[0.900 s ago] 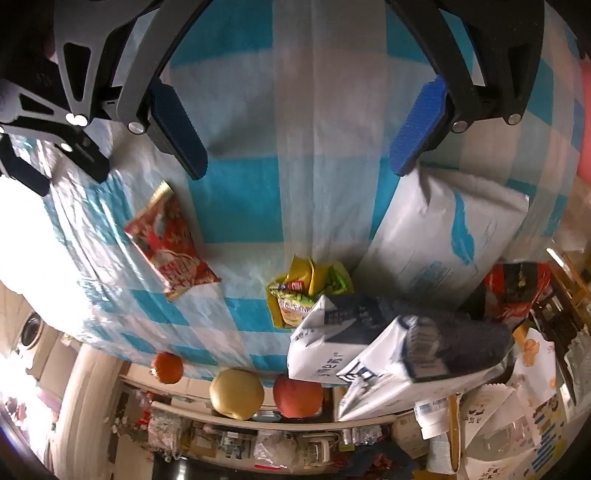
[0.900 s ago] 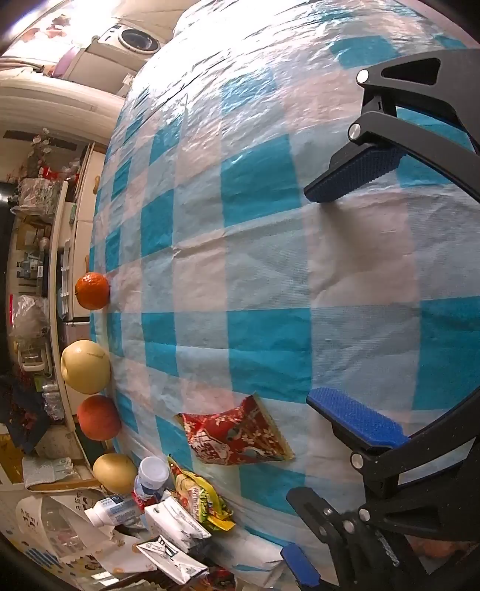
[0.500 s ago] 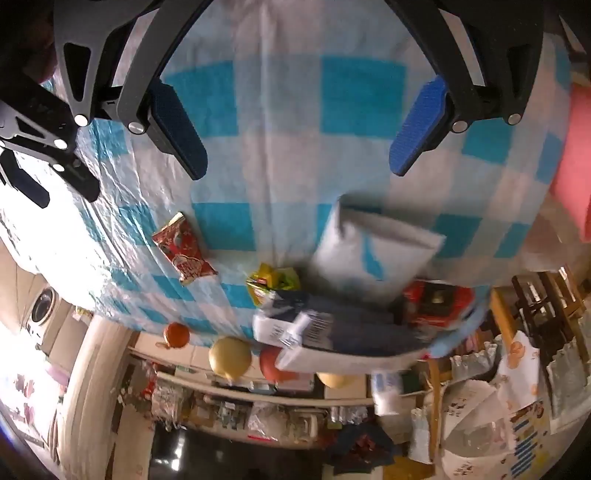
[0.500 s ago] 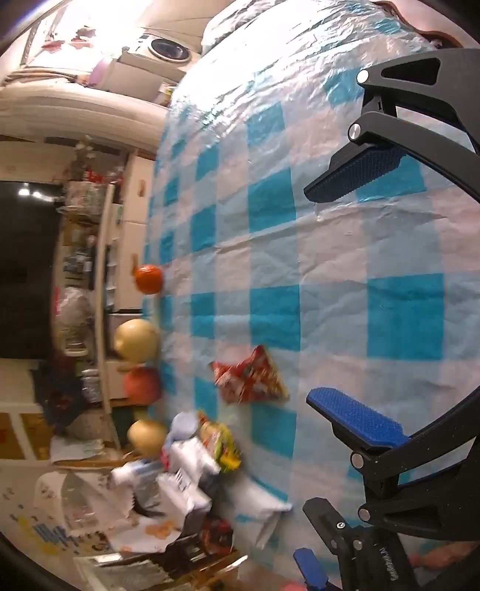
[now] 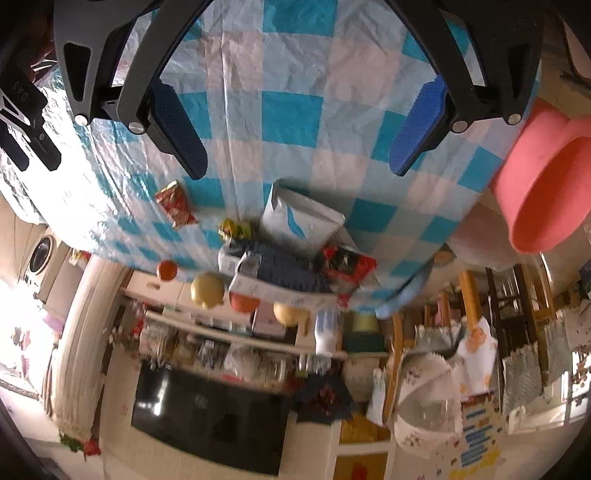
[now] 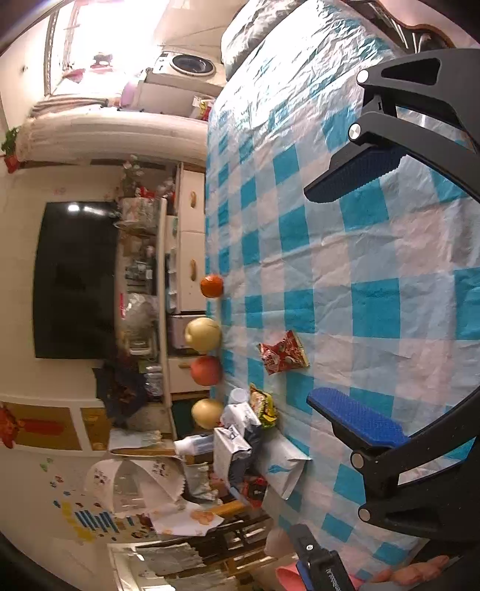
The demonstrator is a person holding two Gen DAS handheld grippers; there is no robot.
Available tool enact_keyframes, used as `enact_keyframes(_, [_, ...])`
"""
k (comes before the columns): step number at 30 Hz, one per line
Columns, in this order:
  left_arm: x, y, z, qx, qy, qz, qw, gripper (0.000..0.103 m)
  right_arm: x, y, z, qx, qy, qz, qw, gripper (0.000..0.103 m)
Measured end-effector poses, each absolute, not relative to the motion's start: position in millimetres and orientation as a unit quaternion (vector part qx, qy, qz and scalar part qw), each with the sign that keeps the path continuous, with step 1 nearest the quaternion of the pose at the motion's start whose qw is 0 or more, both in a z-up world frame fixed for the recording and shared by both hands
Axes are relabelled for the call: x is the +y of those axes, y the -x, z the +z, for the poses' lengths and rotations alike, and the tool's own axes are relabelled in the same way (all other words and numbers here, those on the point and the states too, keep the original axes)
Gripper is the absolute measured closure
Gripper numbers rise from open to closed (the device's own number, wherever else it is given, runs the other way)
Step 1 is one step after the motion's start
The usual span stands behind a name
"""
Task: Collect trash
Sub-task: 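Move both tools toward the cluttered snack pile on the table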
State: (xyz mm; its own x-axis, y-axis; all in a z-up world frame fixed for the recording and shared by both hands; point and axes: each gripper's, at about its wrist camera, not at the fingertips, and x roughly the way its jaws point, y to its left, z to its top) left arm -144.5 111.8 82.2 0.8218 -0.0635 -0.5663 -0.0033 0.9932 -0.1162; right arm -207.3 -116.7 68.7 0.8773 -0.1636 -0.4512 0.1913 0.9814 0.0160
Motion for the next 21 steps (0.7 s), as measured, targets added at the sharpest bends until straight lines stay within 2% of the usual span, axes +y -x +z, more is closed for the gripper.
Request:
enact_keyframes(10, [97.3,185.3,103.6,0.212,-0.021,-0.004,0.977,0.004,-101.9,235.6,79.4,0.188,-0.006,-0.09,0.978,0.004])
enact_keyframes(21, [95.9,192.7,105.1,0.202,-0.021,0.009,0.979,0.004,-94.8,248.9,87.3,0.156,0.014,-0.108,0.982,0.004])
